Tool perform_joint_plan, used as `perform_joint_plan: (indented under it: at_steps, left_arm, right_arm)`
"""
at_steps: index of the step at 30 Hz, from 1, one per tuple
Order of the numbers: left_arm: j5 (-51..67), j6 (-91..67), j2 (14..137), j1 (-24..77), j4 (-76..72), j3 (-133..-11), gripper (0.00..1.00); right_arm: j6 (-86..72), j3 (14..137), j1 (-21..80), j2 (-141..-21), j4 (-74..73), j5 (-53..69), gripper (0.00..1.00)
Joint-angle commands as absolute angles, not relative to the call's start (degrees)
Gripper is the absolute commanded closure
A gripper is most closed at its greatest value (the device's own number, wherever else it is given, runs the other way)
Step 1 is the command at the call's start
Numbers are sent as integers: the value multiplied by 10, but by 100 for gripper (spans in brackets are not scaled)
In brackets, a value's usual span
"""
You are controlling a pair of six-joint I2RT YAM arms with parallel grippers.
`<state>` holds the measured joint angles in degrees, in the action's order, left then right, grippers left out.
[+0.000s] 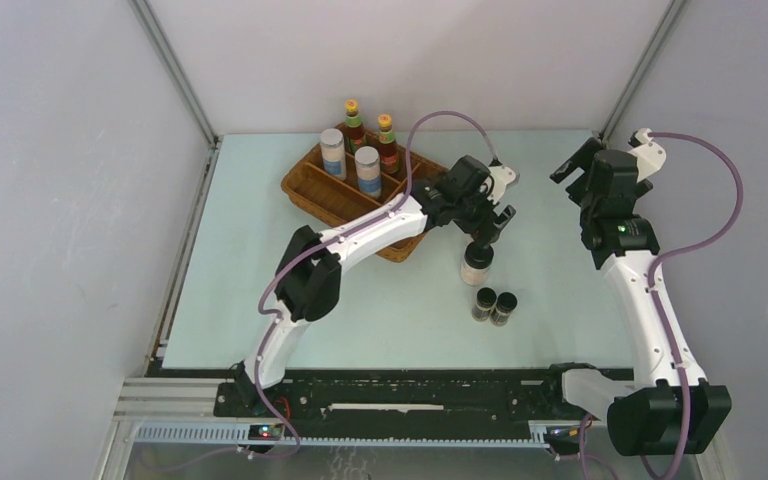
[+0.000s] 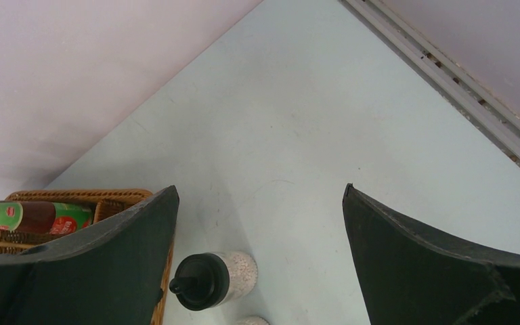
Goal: Organize the condiment bottles
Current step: Pick up the bottle from the center of the board.
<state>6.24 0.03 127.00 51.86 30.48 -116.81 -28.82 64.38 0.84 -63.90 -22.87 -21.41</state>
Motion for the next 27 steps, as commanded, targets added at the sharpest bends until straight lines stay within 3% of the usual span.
perform_joint_plan:
  at_steps: [1,27]
  left_arm:
    - [51,6,1275,521,266,-1207,0]
    - [27,4,1311,522,212,-1217,0]
  right_arm:
    - [-304,645,5,-621,-202,-240,0]
    - [-315,645,4,-603,-181,-244,0]
